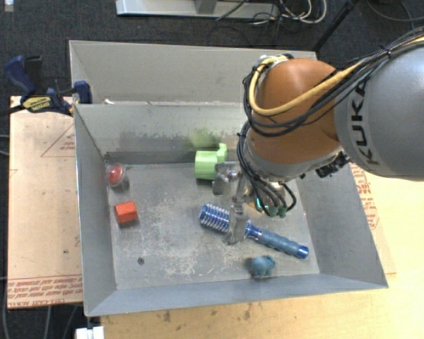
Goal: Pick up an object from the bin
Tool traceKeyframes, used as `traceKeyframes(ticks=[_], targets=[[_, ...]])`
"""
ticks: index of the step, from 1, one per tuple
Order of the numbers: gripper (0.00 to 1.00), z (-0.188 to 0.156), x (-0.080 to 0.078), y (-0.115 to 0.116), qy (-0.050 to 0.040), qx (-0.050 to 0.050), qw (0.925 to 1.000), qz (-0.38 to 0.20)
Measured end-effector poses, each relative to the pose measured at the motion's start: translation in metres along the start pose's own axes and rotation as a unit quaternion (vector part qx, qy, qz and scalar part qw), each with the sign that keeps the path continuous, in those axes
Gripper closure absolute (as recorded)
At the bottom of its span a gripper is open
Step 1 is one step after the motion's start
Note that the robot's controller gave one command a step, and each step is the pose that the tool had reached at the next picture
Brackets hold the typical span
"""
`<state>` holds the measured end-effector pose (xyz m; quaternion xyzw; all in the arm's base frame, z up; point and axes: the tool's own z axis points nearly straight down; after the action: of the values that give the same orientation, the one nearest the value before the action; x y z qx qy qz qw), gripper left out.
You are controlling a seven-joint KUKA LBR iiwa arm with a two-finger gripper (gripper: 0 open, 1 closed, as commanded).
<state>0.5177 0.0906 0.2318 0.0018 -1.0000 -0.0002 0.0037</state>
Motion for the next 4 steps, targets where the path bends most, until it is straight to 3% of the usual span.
traceKeyframes(ticks=[1, 2, 3, 4], targets=[[0.0, 0.1, -0.022, -0.03, -0.001, 0.001, 0.9979, -0.065], [0.0, 0.092, -0.021, -0.036, -0.0038, 0.0, 0.9998, 0.022], [0.0, 0.166, -0.072, -0.041, -0.0031, -0.001, 0.9999, 0.016], [1.0, 0.162, -0.071, -0.041, -0.0044, -0.001, 0.9999, 0.017]])
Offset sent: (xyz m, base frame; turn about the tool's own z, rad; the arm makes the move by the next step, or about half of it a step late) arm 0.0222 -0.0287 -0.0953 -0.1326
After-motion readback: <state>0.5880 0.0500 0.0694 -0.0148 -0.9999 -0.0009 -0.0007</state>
